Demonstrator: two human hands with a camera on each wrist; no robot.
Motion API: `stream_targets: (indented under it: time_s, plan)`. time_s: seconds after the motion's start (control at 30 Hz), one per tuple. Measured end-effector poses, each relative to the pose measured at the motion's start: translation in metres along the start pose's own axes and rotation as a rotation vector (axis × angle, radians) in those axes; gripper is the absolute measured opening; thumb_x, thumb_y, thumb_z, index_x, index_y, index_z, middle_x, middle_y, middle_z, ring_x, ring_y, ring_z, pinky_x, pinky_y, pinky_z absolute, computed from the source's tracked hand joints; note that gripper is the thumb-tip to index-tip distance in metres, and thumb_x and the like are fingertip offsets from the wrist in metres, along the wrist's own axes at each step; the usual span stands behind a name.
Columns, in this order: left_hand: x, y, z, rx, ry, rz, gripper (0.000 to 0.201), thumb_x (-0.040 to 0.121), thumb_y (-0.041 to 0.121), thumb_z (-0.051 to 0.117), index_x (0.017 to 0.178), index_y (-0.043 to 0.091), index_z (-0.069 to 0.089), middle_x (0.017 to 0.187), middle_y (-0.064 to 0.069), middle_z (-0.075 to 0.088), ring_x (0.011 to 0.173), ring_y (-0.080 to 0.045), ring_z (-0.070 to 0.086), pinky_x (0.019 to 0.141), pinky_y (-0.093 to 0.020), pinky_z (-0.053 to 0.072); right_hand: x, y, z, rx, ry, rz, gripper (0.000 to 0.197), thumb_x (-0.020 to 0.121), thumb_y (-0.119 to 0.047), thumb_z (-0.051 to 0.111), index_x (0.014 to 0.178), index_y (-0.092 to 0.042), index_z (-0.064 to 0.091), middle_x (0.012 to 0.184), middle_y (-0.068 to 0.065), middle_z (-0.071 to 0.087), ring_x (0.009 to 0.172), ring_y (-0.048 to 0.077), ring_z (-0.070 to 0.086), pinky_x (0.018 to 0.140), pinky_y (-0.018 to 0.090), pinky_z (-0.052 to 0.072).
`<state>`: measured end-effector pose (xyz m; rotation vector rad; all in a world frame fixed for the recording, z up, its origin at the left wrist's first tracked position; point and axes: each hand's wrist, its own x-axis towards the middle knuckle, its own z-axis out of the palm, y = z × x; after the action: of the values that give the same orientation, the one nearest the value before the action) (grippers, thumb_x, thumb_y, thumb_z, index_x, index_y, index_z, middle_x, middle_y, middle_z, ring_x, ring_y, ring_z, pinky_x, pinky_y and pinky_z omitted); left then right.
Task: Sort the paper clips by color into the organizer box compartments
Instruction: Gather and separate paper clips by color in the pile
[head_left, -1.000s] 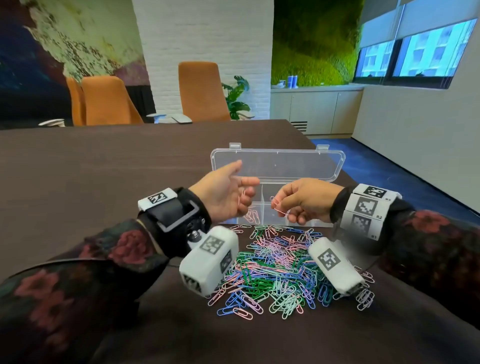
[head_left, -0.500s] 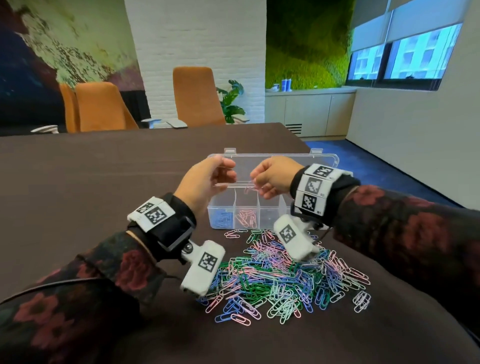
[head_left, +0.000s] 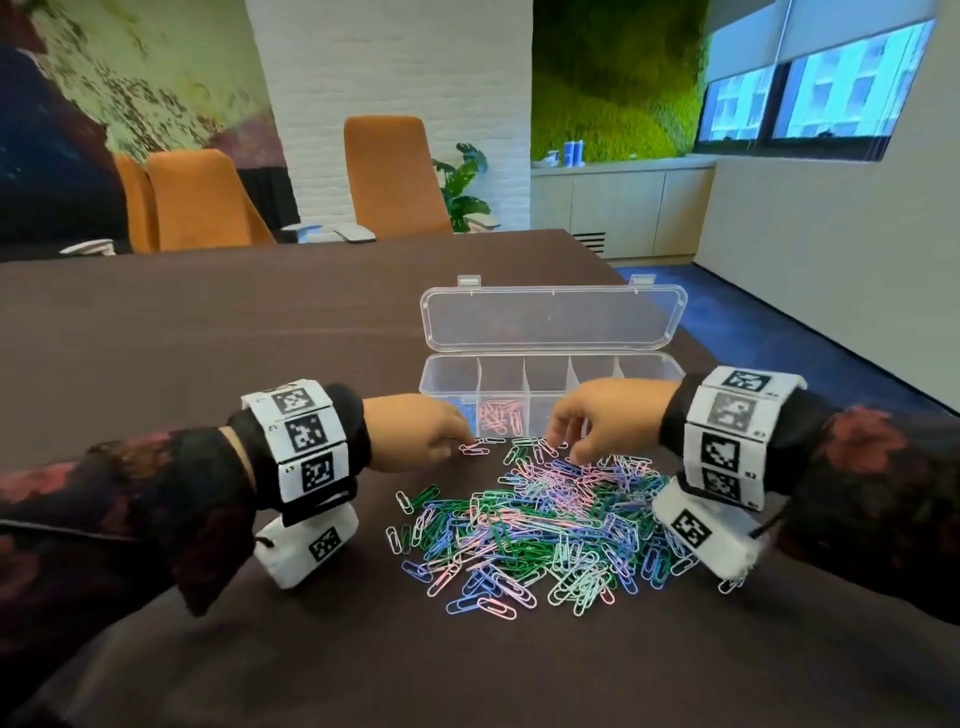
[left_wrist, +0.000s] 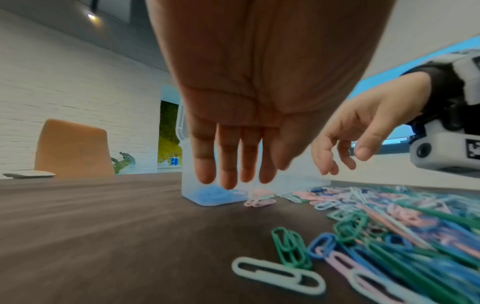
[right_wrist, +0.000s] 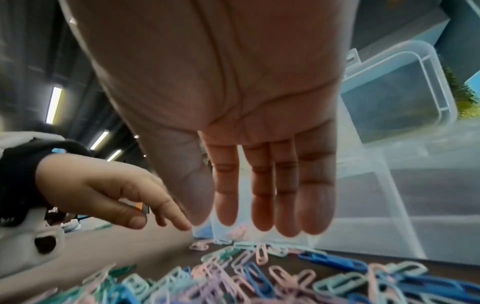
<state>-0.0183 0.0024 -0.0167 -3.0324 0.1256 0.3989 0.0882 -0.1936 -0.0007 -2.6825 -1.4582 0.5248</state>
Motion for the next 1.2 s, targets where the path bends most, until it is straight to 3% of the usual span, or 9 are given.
stream_targets:
  time_s: [0.17,0.4,0.53,0.67,0.83,0.93,1.0,1.07,1.2]
  plan:
    - [0.011,0.010,0.008,0.043,-0.101,0.009,0.043,0.096,0.006,0.038,0.139,0.008,0.044,0.146,-0.004,0.042,0.131,-0.021,0.040,0.109,-0.030,0.028,-0.001,0.007,0.011,-0.129,-0.062,-0.050,0.043,0.094,-0.017,0.052,0.136,-0.023,0.047,0.136,0.001,0.051,0.117,0.018,0.051,0.096,0.026,0.038]
    - [-0.002,0.022,0.007,-0.113,-0.055,0.095,0.039,0.098,0.008,0.041,0.136,0.016,0.051,0.141,0.004,0.049,0.127,-0.013,0.045,0.104,-0.018,0.030,0.001,0.014,0.014,-0.088,-0.120,-0.089,0.047,0.095,-0.008,0.044,0.140,-0.022,0.042,0.139,0.002,0.048,0.122,0.020,0.048,0.098,0.027,0.037]
    - [-0.009,0.028,0.005,-0.256,-0.019,0.102,0.037,0.096,0.006,0.044,0.128,0.019,0.058,0.126,0.007,0.061,0.108,-0.005,0.055,0.090,-0.009,0.037,0.001,0.017,0.005,0.106,-0.109,-0.143,0.040,0.090,0.003,0.044,0.123,-0.016,0.055,0.119,0.001,0.065,0.105,0.017,0.058,0.095,0.030,0.045]
    - [0.005,0.027,0.002,-0.167,0.128,-0.027,0.030,0.092,0.008,0.049,0.118,0.016,0.062,0.114,0.000,0.065,0.100,-0.014,0.057,0.081,-0.019,0.037,0.008,0.011,0.005,0.119,0.066,-0.054,0.029,0.090,-0.004,0.050,0.115,-0.015,0.061,0.091,-0.002,0.062,0.074,0.013,0.055,0.055,0.014,0.043]
    - [0.025,0.036,0.005,-0.121,-0.012,-0.076,0.010,0.090,0.023,0.060,0.097,0.015,0.061,0.089,0.002,0.061,0.081,-0.013,0.049,0.068,-0.023,0.036,0.021,-0.004,0.010,-0.015,-0.012,0.052,0.023,0.093,-0.009,0.047,0.108,-0.005,0.064,0.068,-0.003,0.057,0.053,0.007,0.050,0.040,0.012,0.040]
    - [0.029,0.040,0.009,-0.173,-0.052,-0.061,0.009,0.090,0.025,0.062,0.090,0.016,0.059,0.071,0.010,0.050,0.075,-0.014,0.048,0.056,-0.015,0.035,0.025,-0.014,0.016,-0.131,-0.103,0.059,0.017,0.091,-0.016,0.056,0.103,-0.008,0.065,0.072,0.000,0.058,0.055,0.012,0.052,0.043,0.016,0.041]
    - [0.028,0.038,0.010,-0.198,-0.059,-0.048,0.009,0.090,0.024,0.063,0.086,0.015,0.059,0.068,0.011,0.049,0.068,-0.011,0.047,0.055,-0.012,0.033,0.030,-0.017,0.019,-0.221,-0.099,0.036,0.009,0.091,-0.015,0.055,0.085,-0.011,0.062,0.078,0.002,0.056,0.069,0.017,0.052,0.052,0.020,0.039]
    - [0.026,0.035,0.011,-0.231,-0.058,-0.036,0.013,0.088,0.023,0.064,0.079,0.018,0.056,0.067,0.011,0.051,0.061,-0.005,0.045,0.055,-0.013,0.035,0.033,-0.016,0.021,-0.223,-0.100,0.026,0.021,0.090,-0.014,0.054,0.070,-0.018,0.049,0.075,0.000,0.053,0.077,0.017,0.050,0.057,0.023,0.039]
    - [0.020,0.024,0.015,-0.451,-0.014,-0.075,0.020,0.088,0.019,0.064,0.072,0.024,0.053,0.066,0.007,0.057,0.053,-0.002,0.051,0.055,-0.015,0.042,0.029,-0.003,0.018,0.027,-0.108,0.026,0.020,0.089,-0.014,0.058,0.072,-0.022,0.050,0.068,-0.008,0.054,0.061,0.009,0.050,0.053,0.017,0.041]
